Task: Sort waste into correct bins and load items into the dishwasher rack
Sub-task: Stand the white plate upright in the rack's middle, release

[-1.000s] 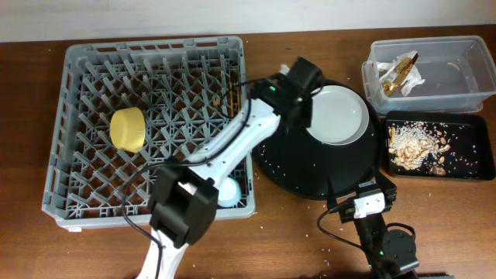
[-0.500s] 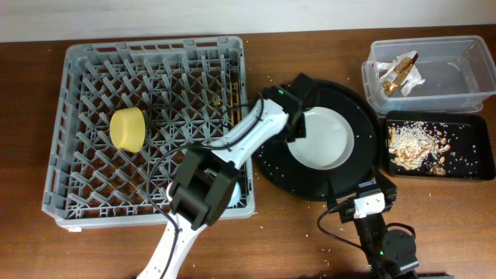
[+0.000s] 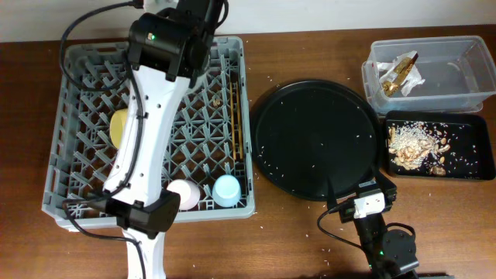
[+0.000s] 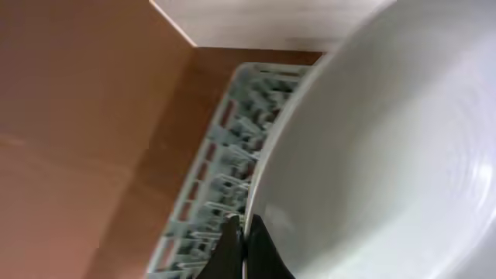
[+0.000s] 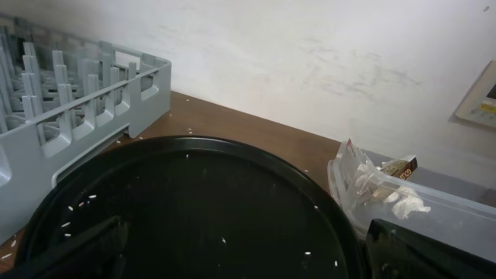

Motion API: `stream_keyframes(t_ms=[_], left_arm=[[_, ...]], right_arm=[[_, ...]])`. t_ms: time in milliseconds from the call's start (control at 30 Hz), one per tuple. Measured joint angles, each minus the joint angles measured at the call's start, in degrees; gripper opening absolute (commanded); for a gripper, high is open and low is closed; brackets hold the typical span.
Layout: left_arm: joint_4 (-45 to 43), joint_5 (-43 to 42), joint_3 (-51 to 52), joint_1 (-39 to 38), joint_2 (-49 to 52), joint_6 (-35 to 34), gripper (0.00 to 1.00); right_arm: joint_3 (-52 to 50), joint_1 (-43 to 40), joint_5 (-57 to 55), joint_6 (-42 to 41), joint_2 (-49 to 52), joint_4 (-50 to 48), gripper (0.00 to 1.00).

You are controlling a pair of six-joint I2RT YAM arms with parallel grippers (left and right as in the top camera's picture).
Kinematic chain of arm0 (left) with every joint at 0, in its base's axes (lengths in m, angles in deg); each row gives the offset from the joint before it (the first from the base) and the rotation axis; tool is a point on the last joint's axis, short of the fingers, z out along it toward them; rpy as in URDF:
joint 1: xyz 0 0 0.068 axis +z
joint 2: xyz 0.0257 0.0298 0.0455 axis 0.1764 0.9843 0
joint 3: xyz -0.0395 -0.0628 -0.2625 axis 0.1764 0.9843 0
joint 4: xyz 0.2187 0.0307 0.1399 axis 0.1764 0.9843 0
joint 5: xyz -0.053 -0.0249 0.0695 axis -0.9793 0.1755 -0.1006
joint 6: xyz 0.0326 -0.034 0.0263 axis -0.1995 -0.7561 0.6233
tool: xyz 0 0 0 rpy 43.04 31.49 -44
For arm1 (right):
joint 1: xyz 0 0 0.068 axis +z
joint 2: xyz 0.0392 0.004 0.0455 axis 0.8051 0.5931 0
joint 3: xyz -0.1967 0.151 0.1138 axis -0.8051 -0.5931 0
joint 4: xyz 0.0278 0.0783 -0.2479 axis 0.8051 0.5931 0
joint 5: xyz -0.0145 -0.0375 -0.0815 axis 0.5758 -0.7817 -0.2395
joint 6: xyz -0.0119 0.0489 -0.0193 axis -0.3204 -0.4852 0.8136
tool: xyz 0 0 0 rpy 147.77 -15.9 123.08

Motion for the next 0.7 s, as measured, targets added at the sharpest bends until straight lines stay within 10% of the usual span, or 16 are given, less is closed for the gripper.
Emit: stream_keyframes(t_ms=[267,300,400,700], left_arm=[[-5.2,-2.9,33.0,0.0,-0.1,-10.3,0.01],[-5.2,-3.6,33.1,-0.1,-0.1,-11.2,0.46],[-2.0,-6.8,32.7,-1.1,-0.1,-12.6,0.99],[0.0,-25.4,27.5,-1.4,-33.9,-10.7,0.99]], right_arm=[[0.0,0.0,0.0,0.0,0.0,0.0,0.98],[0.0,0.0,0.0,0.0,0.0,0.0,0.98],[0.0,0.0,0.0,0.0,0.0,0.0,0.98],[0.0,0.0,0.0,0.0,0.0,0.0,0.98]])
